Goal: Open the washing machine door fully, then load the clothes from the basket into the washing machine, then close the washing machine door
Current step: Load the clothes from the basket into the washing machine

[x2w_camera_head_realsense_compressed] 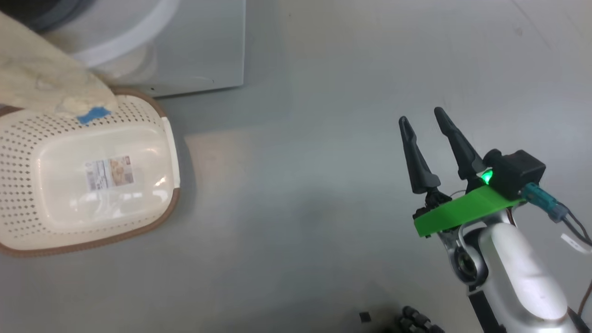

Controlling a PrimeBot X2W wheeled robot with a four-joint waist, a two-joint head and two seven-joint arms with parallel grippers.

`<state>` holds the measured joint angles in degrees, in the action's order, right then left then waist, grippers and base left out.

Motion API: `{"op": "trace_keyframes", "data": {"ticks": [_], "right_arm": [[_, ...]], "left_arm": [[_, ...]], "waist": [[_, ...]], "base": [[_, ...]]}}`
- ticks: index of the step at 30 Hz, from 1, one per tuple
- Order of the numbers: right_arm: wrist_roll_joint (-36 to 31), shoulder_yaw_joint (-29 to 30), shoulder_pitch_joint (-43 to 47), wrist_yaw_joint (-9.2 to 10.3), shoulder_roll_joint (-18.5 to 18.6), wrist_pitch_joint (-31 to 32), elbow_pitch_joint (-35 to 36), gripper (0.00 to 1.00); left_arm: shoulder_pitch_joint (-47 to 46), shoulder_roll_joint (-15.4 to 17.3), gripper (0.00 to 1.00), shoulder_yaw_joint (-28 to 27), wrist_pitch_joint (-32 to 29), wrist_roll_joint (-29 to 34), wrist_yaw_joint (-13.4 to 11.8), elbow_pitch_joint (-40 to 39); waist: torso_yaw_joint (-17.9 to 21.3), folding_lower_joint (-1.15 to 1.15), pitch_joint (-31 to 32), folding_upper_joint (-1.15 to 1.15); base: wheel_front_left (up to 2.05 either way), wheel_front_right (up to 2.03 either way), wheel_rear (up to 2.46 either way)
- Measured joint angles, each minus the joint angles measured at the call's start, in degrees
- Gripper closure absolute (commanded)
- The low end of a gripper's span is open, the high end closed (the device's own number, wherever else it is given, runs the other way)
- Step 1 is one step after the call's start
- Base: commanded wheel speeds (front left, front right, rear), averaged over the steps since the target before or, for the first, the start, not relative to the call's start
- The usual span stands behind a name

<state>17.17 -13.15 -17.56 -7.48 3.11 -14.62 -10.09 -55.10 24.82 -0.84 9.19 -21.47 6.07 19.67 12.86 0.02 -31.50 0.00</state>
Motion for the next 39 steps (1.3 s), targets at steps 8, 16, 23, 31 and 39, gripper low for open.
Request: {"op": "trace_keyframes", "data": {"ticks": [8, 16, 23, 31, 39], "right_arm": [[1.57, -0.34, -2.80, 0.00, -0.18, 0.00, 2.07, 0.00], [4.91, -2.82, -6.15, 0.00, -0.27, 0.00, 2.88, 0.00], [7.36, -5.86, -8.22, 0.00, -0.31, 0.00, 2.81, 0.00], [9.09, -7.44, -8.96, 0.00, -0.31, 0.00, 3.05, 0.00], [9.66, -7.66, -9.37, 0.00, -0.31, 0.00, 3.10, 0.00]], "left_arm": [[-15.66, 3.43, 1.00, 3.49, -3.54, 0.20, 0.96, 6.46], [-30.94, 6.69, 1.00, 5.13, -4.16, 0.15, 1.02, 14.35], [-43.14, 9.55, 1.00, 7.83, -1.07, 3.00, 1.03, 20.02], [-50.57, 10.62, 1.00, 11.98, 1.46, 5.79, 1.03, 27.66], [-50.56, 10.03, 1.00, 18.67, 1.15, 5.69, 1.22, 35.18]], "waist": [[2.14, 0.00, -8.14, 0.00], [5.84, 0.00, -15.53, 0.00], [8.95, -0.01, -19.69, 0.00], [10.91, -0.01, -21.34, 0.00], [11.66, -0.01, -22.45, 0.00]], "base": [[0.00, 0.00, 0.00], [0.00, 0.00, 0.00], [0.00, 0.00, 0.00], [0.00, 0.00, 0.00], [0.00, 0.00, 0.00]]}}
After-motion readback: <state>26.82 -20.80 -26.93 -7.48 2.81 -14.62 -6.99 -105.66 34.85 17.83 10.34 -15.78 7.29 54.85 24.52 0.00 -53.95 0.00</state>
